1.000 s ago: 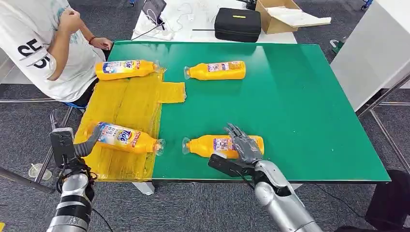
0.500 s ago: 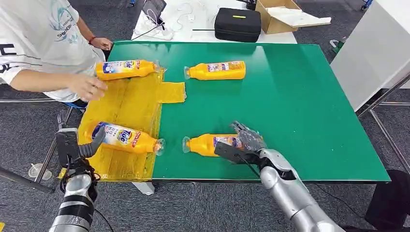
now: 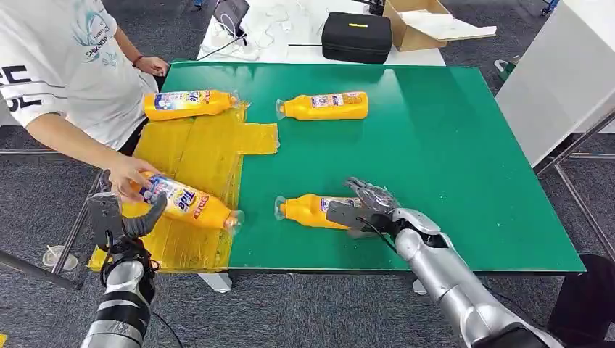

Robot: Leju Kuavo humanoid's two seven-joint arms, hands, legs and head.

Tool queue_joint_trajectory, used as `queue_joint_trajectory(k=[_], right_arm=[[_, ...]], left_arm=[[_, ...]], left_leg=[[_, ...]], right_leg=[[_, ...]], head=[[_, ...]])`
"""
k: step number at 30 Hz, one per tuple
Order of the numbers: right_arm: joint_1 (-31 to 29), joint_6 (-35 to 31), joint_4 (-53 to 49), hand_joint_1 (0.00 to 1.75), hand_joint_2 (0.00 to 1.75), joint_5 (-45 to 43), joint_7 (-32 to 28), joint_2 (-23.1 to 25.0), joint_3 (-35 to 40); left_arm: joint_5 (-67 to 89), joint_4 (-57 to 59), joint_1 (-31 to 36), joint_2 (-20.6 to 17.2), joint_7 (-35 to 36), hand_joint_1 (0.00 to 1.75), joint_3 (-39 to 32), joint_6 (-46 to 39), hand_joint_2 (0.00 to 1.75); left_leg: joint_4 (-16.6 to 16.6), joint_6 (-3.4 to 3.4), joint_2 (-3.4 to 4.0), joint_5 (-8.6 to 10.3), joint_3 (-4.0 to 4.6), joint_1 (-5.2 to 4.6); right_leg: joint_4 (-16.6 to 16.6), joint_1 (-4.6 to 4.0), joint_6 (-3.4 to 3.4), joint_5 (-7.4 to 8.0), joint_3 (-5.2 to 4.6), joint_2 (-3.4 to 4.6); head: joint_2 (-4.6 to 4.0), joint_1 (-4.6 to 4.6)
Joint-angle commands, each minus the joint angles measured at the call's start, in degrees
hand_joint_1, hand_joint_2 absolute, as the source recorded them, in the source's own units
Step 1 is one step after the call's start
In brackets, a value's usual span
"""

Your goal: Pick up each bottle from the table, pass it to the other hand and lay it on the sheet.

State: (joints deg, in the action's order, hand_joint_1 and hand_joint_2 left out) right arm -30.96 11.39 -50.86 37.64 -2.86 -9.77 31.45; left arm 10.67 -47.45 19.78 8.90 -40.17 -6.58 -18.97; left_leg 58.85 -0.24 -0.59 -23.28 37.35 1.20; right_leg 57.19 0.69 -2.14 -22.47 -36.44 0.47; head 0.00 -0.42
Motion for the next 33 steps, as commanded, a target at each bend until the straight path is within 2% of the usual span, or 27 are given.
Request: queue_joint_trajectory(k=[1,2,7,8,10,19,22,25,33], right_arm=[[-2.98,3.71,10.7,0.54,1.75,-2.43,-1.56,-1.49,6.72],[-3.04,3.66,11.42,0.86,1.75,-2.89,-1.84,-1.03,7.29],[-2.94,3.56,11.55,0.86,1.75,-2.87,-1.82,-0.86,7.51],[-3.21,4.0,12.11,1.2,1.75,-3.0,-1.74,-0.6,8.28],[-3.14,4.43,13.12,1.71,1.75,-4.06,-2.56,0.07,9.34],[-3.33,3.37,14.35,1.75,1.75,-4.41,-2.62,0.66,11.32],[-3.11,2.86,14.0,1.75,1.75,-5.21,-2.89,0.6,11.08],[-1.87,-0.33,12.63,1.75,1.75,-7.43,-3.42,1.16,9.28],[-1.87,-0.33,12.63,1.75,1.75,-7.43,-3.42,1.16,9.28]], left_arm=[[-0.27,8.5,4.79,0.37,0.17,0.0,-0.27,0.69,1.75],[-0.07,9.1,5.09,0.27,0.17,0.0,-0.1,0.06,1.75],[-0.1,9.17,5.15,0.22,0.17,0.0,-0.11,0.07,1.75],[-0.36,10.22,5.59,0.16,0.17,0.0,-0.44,0.18,1.75],[-0.33,11.88,6.36,0.07,0.17,0.0,-0.42,0.11,1.75],[-0.56,12.89,6.74,0.28,0.17,0.0,-0.54,0.27,1.75],[-0.71,13.13,6.69,0.42,0.17,0.0,-0.58,0.57,1.75],[-0.68,12.84,6.21,0.5,0.17,0.0,-0.5,0.47,1.75],[-0.68,12.84,6.21,0.5,0.17,0.0,-0.5,0.47,1.75]], left_leg=[[-0.06,0.05,-0.09,-0.01,-0.22,0.02],[-0.11,0.08,-0.11,-0.02,-0.36,-0.01],[-0.07,0.04,-0.07,-0.02,-0.44,0.01],[-0.09,0.06,-0.07,-0.01,-0.51,0.01],[-0.05,0.04,-0.05,-0.01,-0.47,0.02],[-0.08,0.02,0.01,-0.04,-0.73,0.05],[-0.08,0.02,0.02,-0.03,-0.75,0.05],[-0.08,0.02,0.01,-0.05,-0.8,0.07],[-0.1,0.02,0.09,-0.02,-0.81,0.07]], right_leg=[[-0.08,-0.04,0.05,-0.04,0.28,-0.15],[-0.12,-0.03,0.07,-0.06,0.43,-0.21],[-0.08,-0.04,0.06,-0.04,0.47,-0.13],[-0.11,-0.04,0.07,-0.04,0.54,-0.16],[-0.08,-0.05,0.05,-0.02,0.49,-0.11],[-0.12,-0.08,0.07,-0.03,0.7,-0.08],[-0.12,-0.08,0.07,-0.02,0.7,-0.06],[-0.12,-0.11,0.07,-0.03,0.75,-0.07],[-0.14,-0.11,0.1,0.02,0.75,-0.04]], head=[[0.0,0.0],[0.0,0.0],[0.0,-0.02],[0.0,0.0],[0.0,0.0],[0.0,0.0],[0.0,0.0],[0.0,-0.02],[0.0,0.0]])
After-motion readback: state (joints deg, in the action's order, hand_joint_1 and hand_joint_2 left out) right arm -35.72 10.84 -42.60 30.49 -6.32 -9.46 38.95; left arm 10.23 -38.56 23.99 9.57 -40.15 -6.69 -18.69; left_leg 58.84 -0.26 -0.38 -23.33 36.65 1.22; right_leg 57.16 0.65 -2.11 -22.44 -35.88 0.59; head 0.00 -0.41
